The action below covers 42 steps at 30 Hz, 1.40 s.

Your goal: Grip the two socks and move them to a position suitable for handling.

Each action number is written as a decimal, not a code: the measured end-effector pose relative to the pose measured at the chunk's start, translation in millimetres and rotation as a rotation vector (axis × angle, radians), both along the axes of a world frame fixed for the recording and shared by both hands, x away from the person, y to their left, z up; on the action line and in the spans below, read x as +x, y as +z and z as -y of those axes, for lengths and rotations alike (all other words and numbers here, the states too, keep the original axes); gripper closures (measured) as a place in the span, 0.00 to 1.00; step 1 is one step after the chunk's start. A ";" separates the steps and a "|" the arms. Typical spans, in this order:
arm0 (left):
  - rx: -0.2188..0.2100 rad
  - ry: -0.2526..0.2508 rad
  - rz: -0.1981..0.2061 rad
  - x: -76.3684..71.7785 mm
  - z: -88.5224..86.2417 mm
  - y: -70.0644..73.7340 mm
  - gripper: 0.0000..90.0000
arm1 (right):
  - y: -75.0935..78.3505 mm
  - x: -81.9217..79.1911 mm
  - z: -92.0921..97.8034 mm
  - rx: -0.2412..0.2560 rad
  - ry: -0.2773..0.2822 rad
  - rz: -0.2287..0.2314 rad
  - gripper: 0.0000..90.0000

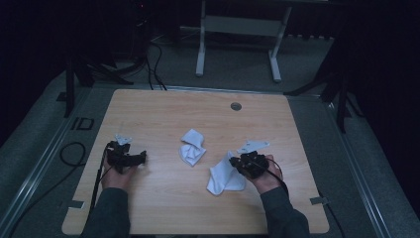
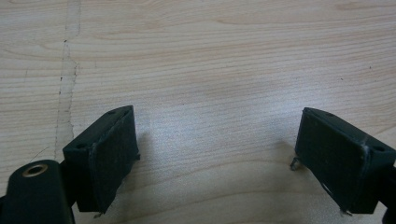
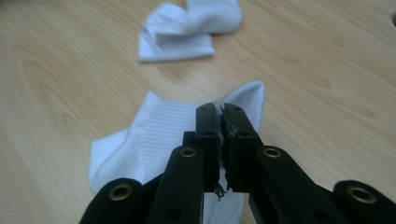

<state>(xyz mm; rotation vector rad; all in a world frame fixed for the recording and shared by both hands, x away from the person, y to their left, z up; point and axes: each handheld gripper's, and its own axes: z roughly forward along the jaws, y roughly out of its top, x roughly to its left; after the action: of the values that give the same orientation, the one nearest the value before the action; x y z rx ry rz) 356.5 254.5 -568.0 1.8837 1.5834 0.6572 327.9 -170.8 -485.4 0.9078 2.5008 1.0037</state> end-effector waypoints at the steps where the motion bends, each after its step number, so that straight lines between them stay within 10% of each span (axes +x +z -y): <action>1: 0.000 0.000 0.000 0.0 0.0 0.0 0.14 | 1.9 -1.4 -4.2 0.003 0.014 0.005 0.95; 18: 0.000 0.000 -0.001 0.0 0.0 0.1 0.14 | 40.2 -13.0 -41.3 0.054 0.125 0.071 0.95; 31: 0.000 0.000 0.000 0.0 0.0 0.1 0.14 | 23.9 -15.0 -88.8 0.087 0.183 0.042 0.95; 35: 0.000 0.001 0.000 0.0 0.0 0.1 0.14 | 6.4 -16.5 -117.9 0.123 0.289 -0.011 0.80; 42: 0.000 0.001 0.000 0.0 0.1 0.1 0.14 | 11.0 -12.9 -105.1 0.185 0.294 -0.018 0.74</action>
<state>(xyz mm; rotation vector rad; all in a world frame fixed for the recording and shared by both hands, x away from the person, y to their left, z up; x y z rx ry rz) 356.6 254.4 -568.0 1.8833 1.5843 0.6571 315.1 -65.8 -474.4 0.6072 2.6423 1.3421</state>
